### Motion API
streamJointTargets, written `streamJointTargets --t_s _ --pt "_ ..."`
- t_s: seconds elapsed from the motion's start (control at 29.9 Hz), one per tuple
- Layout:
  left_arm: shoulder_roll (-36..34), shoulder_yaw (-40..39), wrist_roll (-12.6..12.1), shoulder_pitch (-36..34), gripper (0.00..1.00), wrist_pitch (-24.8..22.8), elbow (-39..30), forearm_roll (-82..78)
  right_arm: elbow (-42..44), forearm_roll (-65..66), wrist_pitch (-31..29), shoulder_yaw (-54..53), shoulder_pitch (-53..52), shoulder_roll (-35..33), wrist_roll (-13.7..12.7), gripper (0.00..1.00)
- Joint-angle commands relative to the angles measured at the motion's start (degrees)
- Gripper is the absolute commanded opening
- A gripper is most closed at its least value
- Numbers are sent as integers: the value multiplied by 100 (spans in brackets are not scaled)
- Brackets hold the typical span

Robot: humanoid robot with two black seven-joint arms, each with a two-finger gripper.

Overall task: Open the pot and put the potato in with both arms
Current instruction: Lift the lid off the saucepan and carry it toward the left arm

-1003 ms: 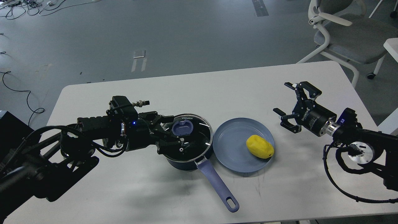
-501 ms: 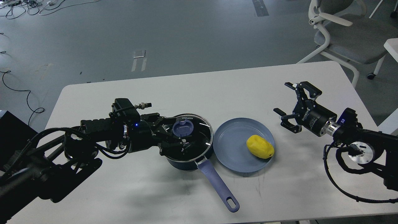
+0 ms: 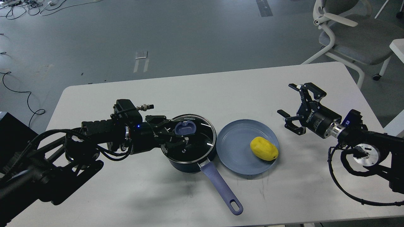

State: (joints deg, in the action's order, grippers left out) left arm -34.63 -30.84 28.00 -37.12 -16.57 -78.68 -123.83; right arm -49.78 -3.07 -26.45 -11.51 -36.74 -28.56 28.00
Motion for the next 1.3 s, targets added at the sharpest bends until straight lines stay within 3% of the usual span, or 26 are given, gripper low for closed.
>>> streamJointTargets --t_s 0.0,0.3,0.57,0.8,1.07,1.27 --pt "-35 61 0 -41 42 66 -51 17 -5 0 0 0 -8 0 0 100" --pt "-597 52 0 -269 44 163 -314 139 3 0 0 0 1 9 0 100" --pt "-1704 69 0 -252 44 242 -288 1317 4 0 0 8 -43 0 0 100" --pt "-2443 402 0 -59 44 1014 238 1651 4 0 0 8 -43 -26 0 100" --pt "-2505 1325 0 134 45 1893 801 2047 4 79 0 8 -17 9 0 100" --pt "-2479 1423 0 424 46 2017 986 2301 -5 96 0 8 -17 -9 0 100"
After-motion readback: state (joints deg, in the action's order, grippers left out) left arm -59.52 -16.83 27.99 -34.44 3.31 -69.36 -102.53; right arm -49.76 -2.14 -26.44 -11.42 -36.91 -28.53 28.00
